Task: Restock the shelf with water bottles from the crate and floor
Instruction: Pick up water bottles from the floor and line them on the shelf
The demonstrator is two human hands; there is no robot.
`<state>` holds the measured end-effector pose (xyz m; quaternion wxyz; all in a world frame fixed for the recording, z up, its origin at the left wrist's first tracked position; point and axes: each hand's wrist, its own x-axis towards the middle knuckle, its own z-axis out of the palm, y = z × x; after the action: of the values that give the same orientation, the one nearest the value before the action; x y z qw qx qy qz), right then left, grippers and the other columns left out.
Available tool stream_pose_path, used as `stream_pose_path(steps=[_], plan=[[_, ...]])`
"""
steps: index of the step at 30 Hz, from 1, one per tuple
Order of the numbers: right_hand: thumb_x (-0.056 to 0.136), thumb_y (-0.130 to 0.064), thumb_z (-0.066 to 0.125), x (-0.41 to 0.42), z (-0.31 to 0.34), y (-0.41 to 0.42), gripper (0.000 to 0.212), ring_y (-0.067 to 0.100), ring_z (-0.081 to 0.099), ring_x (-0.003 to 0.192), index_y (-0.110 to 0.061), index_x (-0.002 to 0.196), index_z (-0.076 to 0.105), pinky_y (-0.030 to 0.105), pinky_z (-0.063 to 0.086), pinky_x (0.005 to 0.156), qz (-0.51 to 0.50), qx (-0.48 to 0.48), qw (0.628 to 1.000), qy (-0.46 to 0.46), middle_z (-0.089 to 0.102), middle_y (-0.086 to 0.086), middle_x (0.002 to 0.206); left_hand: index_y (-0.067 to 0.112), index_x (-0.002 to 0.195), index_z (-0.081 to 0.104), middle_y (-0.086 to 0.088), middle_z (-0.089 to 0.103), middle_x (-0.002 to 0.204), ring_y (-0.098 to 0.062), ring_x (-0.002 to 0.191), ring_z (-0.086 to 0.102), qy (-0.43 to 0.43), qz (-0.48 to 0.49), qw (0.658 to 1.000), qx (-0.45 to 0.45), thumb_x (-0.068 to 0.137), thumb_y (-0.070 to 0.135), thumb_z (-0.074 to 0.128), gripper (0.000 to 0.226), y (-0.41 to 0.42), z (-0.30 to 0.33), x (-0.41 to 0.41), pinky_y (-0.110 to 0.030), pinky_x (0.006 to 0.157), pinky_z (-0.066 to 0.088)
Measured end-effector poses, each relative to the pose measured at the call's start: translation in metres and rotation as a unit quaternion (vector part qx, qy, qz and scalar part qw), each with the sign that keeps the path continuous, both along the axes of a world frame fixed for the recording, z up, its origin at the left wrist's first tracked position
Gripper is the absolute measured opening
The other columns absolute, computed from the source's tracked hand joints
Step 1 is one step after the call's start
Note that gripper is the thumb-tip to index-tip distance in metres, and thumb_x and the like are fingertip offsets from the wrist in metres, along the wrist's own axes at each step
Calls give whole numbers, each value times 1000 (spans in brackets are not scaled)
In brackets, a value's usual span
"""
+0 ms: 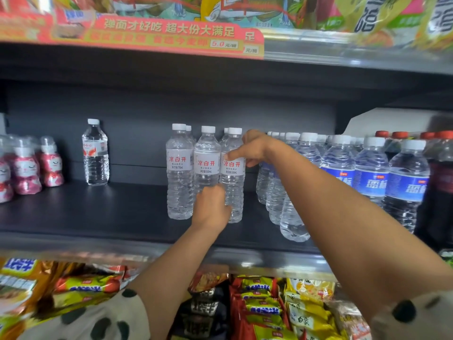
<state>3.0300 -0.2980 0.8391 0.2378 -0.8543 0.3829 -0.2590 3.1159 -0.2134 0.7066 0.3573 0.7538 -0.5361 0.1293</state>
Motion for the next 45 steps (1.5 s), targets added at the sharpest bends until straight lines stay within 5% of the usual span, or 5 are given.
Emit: stream_pose_path(steps=[3, 6, 19, 28, 45], plan=[[75, -40, 79, -8, 7, 12, 53, 22, 61, 77, -11, 107, 47, 29, 51, 59, -47, -46, 997, 49, 53, 3, 92, 7, 100, 63, -10, 65, 95, -28, 90, 64, 4, -24, 1000, 17, 83, 13, 71, 20, 11, 6, 5, -37, 77, 54], [69, -46, 81, -21, 9, 33, 49, 24, 59, 68, -7, 84, 55, 28, 48, 61, -84, -118, 979, 146, 58, 6, 81, 9, 94, 62, -8, 65, 91, -27, 88, 64, -8, -47, 997, 54, 77, 13, 75, 21, 31, 15, 10, -40, 78, 55], [72, -33, 80, -79, -128, 184, 77, 30, 50, 121, -9, 134, 41, 32, 44, 97, -119, -148, 937, 293, 51, 12, 135, 14, 112, 58, -11, 61, 117, -32, 109, 59, -154, -118, 953, 232, 73, 32, 78, 47, 180, -44, -12, -37, 82, 50], [77, -32, 74, -119, -341, 245, 78, 33, 47, 120, -9, 139, 33, 37, 43, 87, -100, -55, 934, 339, 46, 15, 131, 13, 108, 51, -9, 58, 110, -30, 101, 59, -130, -196, 880, 413, 76, 28, 73, 41, 216, -226, -34, -33, 65, 41], [82, -34, 69, -144, -859, 243, 85, 31, 37, 132, -14, 148, 19, 40, 34, 104, -53, 210, 891, 400, 30, 10, 149, 15, 125, 51, -9, 56, 123, -31, 113, 54, -23, -230, 817, 528, 83, 21, 63, 45, 198, -696, -61, -40, 87, 46]])
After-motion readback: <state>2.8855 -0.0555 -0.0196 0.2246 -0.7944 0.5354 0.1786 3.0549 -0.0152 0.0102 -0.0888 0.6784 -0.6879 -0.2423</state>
